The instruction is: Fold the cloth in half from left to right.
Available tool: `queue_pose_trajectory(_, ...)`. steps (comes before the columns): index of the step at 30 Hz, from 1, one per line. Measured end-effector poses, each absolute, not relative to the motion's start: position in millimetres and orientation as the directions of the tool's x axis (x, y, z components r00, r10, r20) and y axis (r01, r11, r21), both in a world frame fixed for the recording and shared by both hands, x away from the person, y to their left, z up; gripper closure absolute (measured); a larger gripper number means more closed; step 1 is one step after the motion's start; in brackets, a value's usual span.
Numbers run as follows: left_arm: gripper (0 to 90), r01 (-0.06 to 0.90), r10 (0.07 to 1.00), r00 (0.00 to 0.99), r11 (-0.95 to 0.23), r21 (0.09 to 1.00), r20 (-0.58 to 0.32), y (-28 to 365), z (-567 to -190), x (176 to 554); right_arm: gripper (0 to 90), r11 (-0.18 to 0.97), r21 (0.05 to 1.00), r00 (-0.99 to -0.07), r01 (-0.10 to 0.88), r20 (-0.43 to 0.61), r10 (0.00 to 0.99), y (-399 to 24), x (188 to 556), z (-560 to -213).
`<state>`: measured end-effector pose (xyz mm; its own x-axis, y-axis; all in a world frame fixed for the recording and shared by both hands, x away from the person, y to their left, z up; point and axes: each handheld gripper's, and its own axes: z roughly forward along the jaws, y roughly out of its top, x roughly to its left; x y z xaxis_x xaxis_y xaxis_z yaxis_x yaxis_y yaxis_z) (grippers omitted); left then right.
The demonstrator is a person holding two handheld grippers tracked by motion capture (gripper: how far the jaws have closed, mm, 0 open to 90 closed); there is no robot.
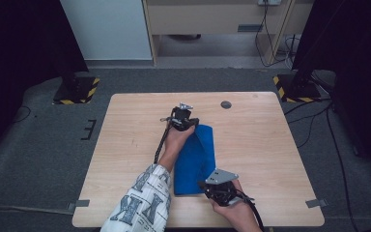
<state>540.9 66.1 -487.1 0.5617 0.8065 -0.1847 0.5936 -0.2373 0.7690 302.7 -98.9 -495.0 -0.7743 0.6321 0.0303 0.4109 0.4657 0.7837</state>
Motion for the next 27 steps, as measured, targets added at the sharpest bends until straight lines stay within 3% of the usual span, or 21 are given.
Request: queue_pose_trajectory(27,82.6,0.608,0.801,0.566,-0.245,0.755,-0.195,37,-499,548,88.1,0.441,0.773,-0.747,0.456,0.063,0.662,-120,298,-505)
